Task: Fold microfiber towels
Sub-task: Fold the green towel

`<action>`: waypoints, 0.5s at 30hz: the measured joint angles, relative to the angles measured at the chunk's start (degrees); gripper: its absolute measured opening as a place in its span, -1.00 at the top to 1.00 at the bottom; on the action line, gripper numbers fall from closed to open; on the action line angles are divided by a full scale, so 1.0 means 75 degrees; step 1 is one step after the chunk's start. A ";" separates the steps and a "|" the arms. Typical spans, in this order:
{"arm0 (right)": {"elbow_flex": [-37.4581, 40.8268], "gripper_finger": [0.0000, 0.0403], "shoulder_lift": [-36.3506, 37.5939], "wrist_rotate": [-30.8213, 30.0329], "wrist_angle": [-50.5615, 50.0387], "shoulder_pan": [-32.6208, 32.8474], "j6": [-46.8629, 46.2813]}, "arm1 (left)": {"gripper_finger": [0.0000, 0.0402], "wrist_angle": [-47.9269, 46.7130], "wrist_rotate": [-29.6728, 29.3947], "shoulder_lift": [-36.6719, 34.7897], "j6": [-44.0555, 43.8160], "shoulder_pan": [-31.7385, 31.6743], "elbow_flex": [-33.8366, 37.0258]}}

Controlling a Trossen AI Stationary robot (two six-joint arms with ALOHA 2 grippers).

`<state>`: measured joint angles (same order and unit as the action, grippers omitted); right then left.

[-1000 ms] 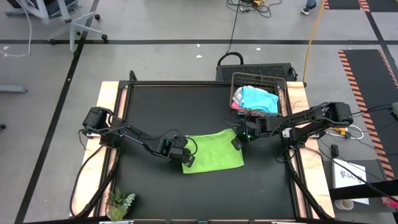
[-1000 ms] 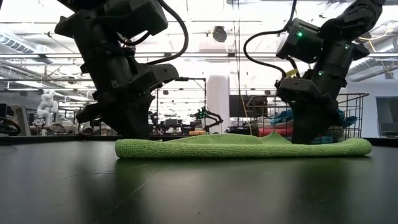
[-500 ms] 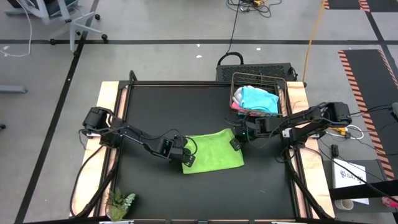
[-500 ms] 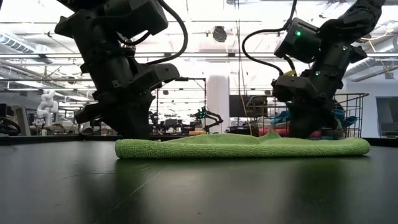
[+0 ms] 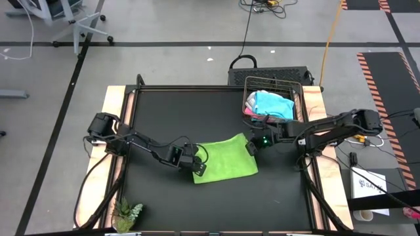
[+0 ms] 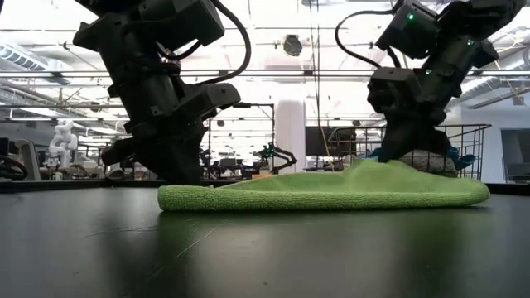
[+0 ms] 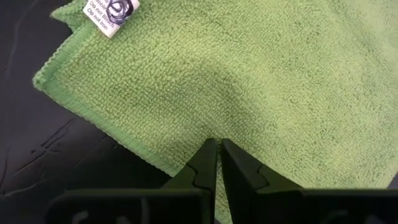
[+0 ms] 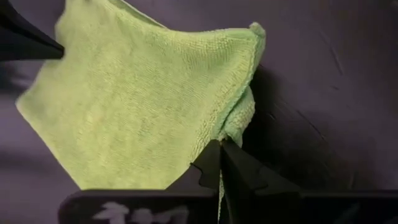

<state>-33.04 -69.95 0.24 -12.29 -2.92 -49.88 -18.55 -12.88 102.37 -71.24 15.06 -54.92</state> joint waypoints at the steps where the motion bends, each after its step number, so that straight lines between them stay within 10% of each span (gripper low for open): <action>1: 0.0000 1.00 0.0049 -0.0001 -0.0005 0.0000 -0.0035 | 0.87 0.0036 0.0005 0.0001 0.0002 0.0002 0.0002; 15: -0.1238 1.00 0.0136 0.0189 -0.1025 0.0003 0.0295 | 0.87 0.0341 -0.0158 0.0034 0.0131 -0.0016 0.0006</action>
<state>-42.32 -68.93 1.65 -19.98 -2.90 -47.67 -15.99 -14.07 102.62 -70.26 14.94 -54.87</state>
